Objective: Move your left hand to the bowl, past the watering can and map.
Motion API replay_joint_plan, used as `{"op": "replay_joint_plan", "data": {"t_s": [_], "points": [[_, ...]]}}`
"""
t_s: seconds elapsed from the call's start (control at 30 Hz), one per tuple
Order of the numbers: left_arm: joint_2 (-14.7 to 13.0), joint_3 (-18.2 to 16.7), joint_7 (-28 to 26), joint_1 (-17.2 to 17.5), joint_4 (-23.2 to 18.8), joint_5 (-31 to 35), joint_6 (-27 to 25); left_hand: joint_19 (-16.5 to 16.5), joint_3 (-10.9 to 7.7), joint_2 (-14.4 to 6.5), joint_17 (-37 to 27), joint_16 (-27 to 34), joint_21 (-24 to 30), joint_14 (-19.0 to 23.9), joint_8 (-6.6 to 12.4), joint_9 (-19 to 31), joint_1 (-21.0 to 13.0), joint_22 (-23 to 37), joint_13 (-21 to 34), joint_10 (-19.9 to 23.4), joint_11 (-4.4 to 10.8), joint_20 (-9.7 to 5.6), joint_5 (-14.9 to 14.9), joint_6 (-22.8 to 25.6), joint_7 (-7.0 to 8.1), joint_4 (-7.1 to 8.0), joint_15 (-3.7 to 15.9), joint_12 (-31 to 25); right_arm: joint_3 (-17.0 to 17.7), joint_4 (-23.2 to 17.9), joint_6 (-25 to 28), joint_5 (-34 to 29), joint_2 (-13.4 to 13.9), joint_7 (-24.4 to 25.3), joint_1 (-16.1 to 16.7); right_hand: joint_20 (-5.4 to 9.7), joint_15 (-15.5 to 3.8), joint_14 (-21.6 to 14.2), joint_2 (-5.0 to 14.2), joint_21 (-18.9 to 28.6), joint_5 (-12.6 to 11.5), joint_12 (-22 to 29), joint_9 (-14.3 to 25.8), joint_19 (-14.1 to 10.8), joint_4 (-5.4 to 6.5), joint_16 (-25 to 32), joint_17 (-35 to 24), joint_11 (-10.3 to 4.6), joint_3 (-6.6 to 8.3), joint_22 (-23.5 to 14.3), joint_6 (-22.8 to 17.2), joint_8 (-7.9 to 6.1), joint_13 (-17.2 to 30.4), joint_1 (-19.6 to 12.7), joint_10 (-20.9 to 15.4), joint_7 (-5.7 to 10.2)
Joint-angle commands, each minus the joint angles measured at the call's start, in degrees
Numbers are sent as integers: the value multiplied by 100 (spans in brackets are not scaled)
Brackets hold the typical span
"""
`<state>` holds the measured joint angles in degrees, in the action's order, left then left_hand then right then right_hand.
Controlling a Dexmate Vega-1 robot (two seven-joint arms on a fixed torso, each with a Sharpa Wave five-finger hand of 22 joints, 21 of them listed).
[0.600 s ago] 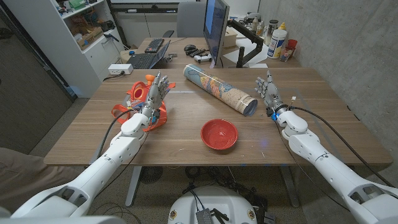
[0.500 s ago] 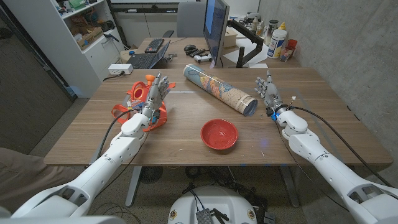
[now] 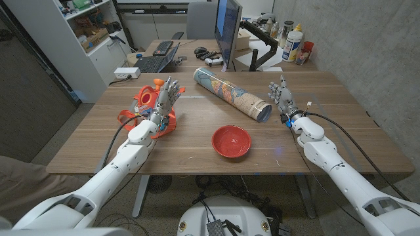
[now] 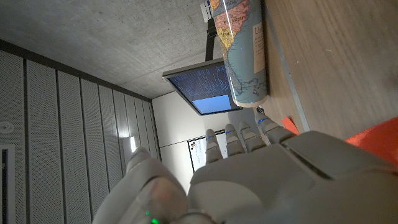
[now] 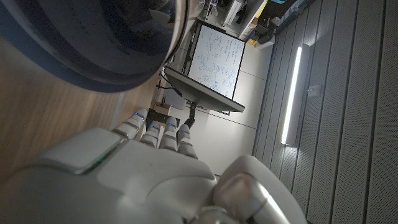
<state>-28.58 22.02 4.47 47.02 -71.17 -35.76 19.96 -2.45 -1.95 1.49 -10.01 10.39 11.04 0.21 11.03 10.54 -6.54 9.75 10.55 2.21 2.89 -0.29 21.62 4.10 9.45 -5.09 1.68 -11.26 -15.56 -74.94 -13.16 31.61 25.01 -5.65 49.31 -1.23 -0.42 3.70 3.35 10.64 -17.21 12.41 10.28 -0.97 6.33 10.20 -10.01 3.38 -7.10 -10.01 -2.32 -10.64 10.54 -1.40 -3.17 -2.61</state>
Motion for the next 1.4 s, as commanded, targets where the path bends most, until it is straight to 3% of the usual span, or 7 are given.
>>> {"op": "replay_joint_plan", "data": {"t_s": [0.03, 0.2, 0.83, 1.07, 1.17, 1.27, 1.4], "points": [[-89, 90, 231, -79, 146, 227, 328, -55, -1, 4, -21, 22, 27, -33, 39, 15, -77, 26, 10, 13, 77, -2, 42, 33, 37, -34, 212, -23, 169, -96, 68, -185, -134, -35, 98, -29, -2, 54, 62, 38, -41, 15, 24, -22, 4, 32, -29, 17, -18, -21, -2, -22, 15, 22, -10, -33], [-158, 181, 400, -193, 307, 419, 514, -28, -8, 6, -19, -5, 11, -115, 21, 15, -124, 24, 10, -40, 97, 2, 52, -11, 53, -63, 234, -2, 276, -41, 89, 74, -245, -331, 67, -24, -2, 71, 65, 34, -44, 8, 23, -5, 8, 25, -29, 16, -21, -21, 0, -21, 15, 20, 6, -38], [-327, 379, 842, -570, 655, 718, 727, -42, -14, 18, -18, -4, 7, -183, 81, 15, -228, 23, 10, 57, 133, -17, 77, 160, 76, -127, 272, -39, 168, -293, 245, -373, -100, -14, 36, 22, 6, 208, 90, -7, -53, -21, 23, 151, 20, -12, -28, 25, -24, -22, 59, -4, 14, 8, 79, -43], [-347, 482, 1127, -625, 669, 687, 681, 17, -13, 13, -19, -49, -17, -389, 83, 14, -264, 24, 10, 50, 136, -72, 91, 206, 95, -145, 320, -31, 105, -361, 244, -620, 1, 206, 9, 24, 15, 215, 92, -2, -55, -23, 22, 161, 22, -7, -27, 25, -27, -22, 57, -7, 14, 5, 87, -42], [-386, 548, 992, -629, 633, 931, 769, 23, -11, 12, -20, -51, -18, -415, 78, 15, -266, 25, 11, 35, 129, -74, 93, 202, 98, -146, 324, -24, 88, -328, 251, -583, -6, 188, -26, 24, 17, 222, 94, 0, -56, -25, 22, 162, 23, -7, -27, 19, -27, -22, 58, -7, 14, 4, 91, -42], [-443, 583, 405, -500, 385, 1393, 790, -28, 44, 45, -26, 21, 5, -295, 123, 16, -185, 29, 11, 138, 125, -69, 96, 360, 79, -111, 343, -62, 62, -316, 243, -616, 9, 219, -51, 24, 17, 223, 96, 2, -57, -26, 22, 163, 23, -5, -27, 24, -27, -22, 61, -6, 14, 3, 96, -42], [-481, 665, 274, -515, 396, 1674, 925, -119, 107, 85, -29, 56, 37, -212, 139, 16, -90, 32, 11, 266, 136, -61, 100, 460, 37, -71, 358, -101, 43, -332, 254, -636, 31, 266, -63, 26, 19, 228, 97, 4, -58, -26, 22, 167, 25, -4, -26, 23, -29, -22, 63, -6, 14, 2, 97, -40]]}}
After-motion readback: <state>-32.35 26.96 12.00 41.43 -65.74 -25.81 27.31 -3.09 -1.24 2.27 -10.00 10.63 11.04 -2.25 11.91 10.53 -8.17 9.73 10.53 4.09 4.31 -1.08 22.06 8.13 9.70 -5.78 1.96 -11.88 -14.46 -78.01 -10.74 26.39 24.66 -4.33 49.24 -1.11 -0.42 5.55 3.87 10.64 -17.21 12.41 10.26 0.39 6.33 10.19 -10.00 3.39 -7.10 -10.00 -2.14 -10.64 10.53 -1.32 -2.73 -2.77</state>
